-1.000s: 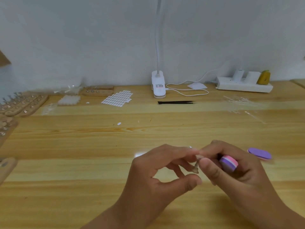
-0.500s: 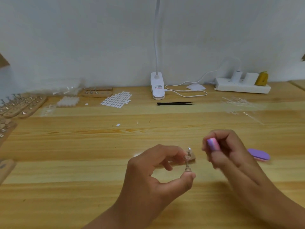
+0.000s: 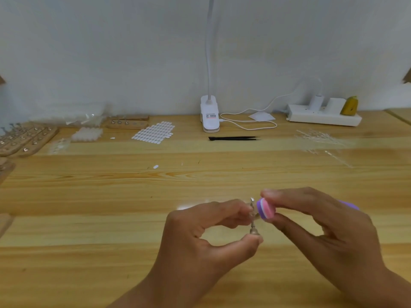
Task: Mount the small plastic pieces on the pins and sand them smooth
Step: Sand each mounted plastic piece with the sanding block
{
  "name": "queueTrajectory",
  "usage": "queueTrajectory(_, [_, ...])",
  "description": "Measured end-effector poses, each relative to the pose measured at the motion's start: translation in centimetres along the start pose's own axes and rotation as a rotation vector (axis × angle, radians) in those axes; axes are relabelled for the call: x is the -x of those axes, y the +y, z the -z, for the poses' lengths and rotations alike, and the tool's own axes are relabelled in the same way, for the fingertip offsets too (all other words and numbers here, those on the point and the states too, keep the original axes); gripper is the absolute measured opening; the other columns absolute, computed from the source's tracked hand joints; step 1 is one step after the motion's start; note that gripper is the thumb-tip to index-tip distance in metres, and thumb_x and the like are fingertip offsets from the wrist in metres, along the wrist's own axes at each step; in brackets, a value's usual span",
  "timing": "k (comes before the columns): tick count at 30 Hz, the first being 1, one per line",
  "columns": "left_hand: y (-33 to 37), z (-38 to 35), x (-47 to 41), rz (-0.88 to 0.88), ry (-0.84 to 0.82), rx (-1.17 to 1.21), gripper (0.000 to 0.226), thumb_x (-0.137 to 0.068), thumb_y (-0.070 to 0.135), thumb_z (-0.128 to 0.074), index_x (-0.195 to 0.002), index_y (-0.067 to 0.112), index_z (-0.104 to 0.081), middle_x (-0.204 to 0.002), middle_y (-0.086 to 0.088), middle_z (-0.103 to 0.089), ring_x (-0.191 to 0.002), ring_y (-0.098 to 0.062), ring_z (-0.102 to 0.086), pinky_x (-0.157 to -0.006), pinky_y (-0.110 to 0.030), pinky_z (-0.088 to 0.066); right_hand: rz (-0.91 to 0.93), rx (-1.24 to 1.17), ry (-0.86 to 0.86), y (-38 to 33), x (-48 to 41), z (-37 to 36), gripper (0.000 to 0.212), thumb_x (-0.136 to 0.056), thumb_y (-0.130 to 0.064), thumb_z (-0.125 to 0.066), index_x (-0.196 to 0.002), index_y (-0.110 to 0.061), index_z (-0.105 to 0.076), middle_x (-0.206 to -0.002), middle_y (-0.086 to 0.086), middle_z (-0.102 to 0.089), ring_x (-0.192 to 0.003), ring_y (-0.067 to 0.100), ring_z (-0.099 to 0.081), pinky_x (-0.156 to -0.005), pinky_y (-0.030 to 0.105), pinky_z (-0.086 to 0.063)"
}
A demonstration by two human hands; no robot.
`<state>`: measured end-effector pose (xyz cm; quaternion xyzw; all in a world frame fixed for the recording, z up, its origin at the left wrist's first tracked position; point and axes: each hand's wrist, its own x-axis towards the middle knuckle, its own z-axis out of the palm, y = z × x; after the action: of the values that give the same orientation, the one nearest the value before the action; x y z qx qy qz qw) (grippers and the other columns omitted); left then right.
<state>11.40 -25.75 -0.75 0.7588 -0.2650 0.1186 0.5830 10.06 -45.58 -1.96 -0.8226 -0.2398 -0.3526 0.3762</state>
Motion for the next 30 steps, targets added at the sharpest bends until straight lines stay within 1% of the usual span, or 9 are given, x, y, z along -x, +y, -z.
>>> queueTrajectory(3, [0.0, 0.1, 0.0, -0.010, -0.027, -0.012, 0.033, -0.066, 0.024, -0.081, -0.098, 0.032, -0.075, -0.086, 0.021, -0.074, -0.081, -0.002, -0.071, -0.075, -0.010, -0.050, 0.118, 0.033, 0.000, -0.3, 0.5, -0.5, 0.021, -0.085, -0.014, -0.070, -0.106, -0.009, -0.072, -0.110, -0.002, -0.071, -0.108, -0.001, -0.067, -0.092, 0.010, -0.048])
queueTrajectory(7, [-0.2, 0.1, -0.1, -0.005, -0.018, 0.003, 0.024, -0.064, 0.021, -0.083, -0.087, 0.026, -0.078, -0.082, 0.019, -0.074, -0.077, -0.001, -0.071, -0.072, -0.010, -0.051, 0.055, 0.080, 0.047, 0.8, 0.5, -0.2, 0.024, -0.082, -0.006, -0.077, -0.105, -0.011, -0.072, -0.107, -0.003, -0.072, -0.105, 0.000, -0.068, -0.092, 0.014, -0.051])
queueTrajectory(9, [-0.1, 0.1, -0.2, 0.004, -0.017, 0.008, 0.027, -0.064, 0.020, -0.083, -0.090, 0.027, -0.077, -0.082, 0.019, -0.074, -0.076, -0.001, -0.071, -0.071, -0.011, -0.052, 0.080, 0.053, 0.092, 0.2, 0.5, -0.5, 0.022, -0.083, -0.007, -0.076, -0.104, -0.011, -0.072, -0.108, -0.003, -0.072, -0.106, 0.000, -0.068, -0.092, 0.012, -0.049])
queueTrajectory(12, [0.0, 0.1, -0.1, -0.008, -0.038, 0.024, 0.034, -0.065, 0.015, -0.083, -0.095, 0.029, -0.075, -0.082, 0.018, -0.075, -0.076, -0.002, -0.072, -0.072, -0.013, -0.053, 0.174, 0.051, 0.053, -0.2, 1.1, -0.9, 0.022, -0.085, -0.006, -0.071, -0.107, -0.005, -0.071, -0.112, 0.004, -0.071, -0.110, 0.002, -0.067, -0.095, 0.013, -0.048])
queueTrajectory(14, [0.0, 0.1, -0.1, 0.011, -0.030, 0.059, 0.031, -0.064, 0.015, -0.084, -0.092, 0.026, -0.076, -0.082, 0.015, -0.075, -0.075, -0.003, -0.072, -0.071, -0.014, -0.054, 0.136, 0.089, 0.049, 0.7, 1.0, -0.4, 0.024, -0.084, -0.003, -0.072, -0.108, -0.007, -0.070, -0.111, 0.004, -0.071, -0.110, 0.003, -0.067, -0.096, 0.014, -0.049])
queueTrajectory(17, [-0.1, 0.2, -0.2, 0.040, -0.030, 0.090, 0.031, -0.064, 0.010, -0.085, -0.090, 0.026, -0.077, -0.081, 0.013, -0.075, -0.074, -0.004, -0.072, -0.070, -0.014, -0.054, 0.083, 0.076, 0.088, 0.9, 0.7, -0.2, 0.026, -0.082, -0.002, -0.077, -0.107, -0.009, -0.072, -0.110, 0.000, -0.071, -0.108, 0.002, -0.068, -0.095, 0.014, -0.049])
queueTrajectory(22, [0.0, 0.2, -0.1, 0.024, -0.046, 0.057, 0.034, -0.066, 0.010, -0.084, -0.093, 0.029, -0.077, -0.083, 0.014, -0.075, -0.075, -0.004, -0.072, -0.071, -0.015, -0.055, 0.158, 0.065, 0.021, 0.6, 1.4, -0.7, 0.029, -0.081, 0.004, -0.075, -0.110, -0.002, -0.071, -0.114, 0.007, -0.071, -0.109, 0.009, -0.069, -0.092, 0.022, -0.054])
queueTrajectory(26, [-0.2, 0.3, -0.2, 0.052, -0.022, 0.096, 0.033, -0.063, 0.013, -0.085, -0.091, 0.029, -0.077, -0.081, 0.012, -0.076, -0.074, -0.006, -0.073, -0.070, -0.016, -0.055, 0.116, 0.053, 0.092, 0.7, 1.0, -0.7, 0.025, -0.083, -0.003, -0.077, -0.108, -0.006, -0.072, -0.110, 0.004, -0.072, -0.106, 0.006, -0.069, -0.090, 0.020, -0.054])
queueTrajectory(30, [-0.2, 0.2, -0.1, 0.026, -0.049, 0.111, 0.033, -0.066, 0.017, -0.082, -0.095, 0.032, -0.076, -0.085, 0.013, -0.076, -0.077, -0.007, -0.073, -0.071, -0.016, -0.055, 0.175, 0.069, 0.058, 0.5, 1.4, -0.9, 0.029, -0.082, 0.002, -0.077, -0.110, -0.003, -0.071, -0.109, 0.008, -0.071, -0.105, 0.010, -0.070, -0.088, 0.022, -0.055])
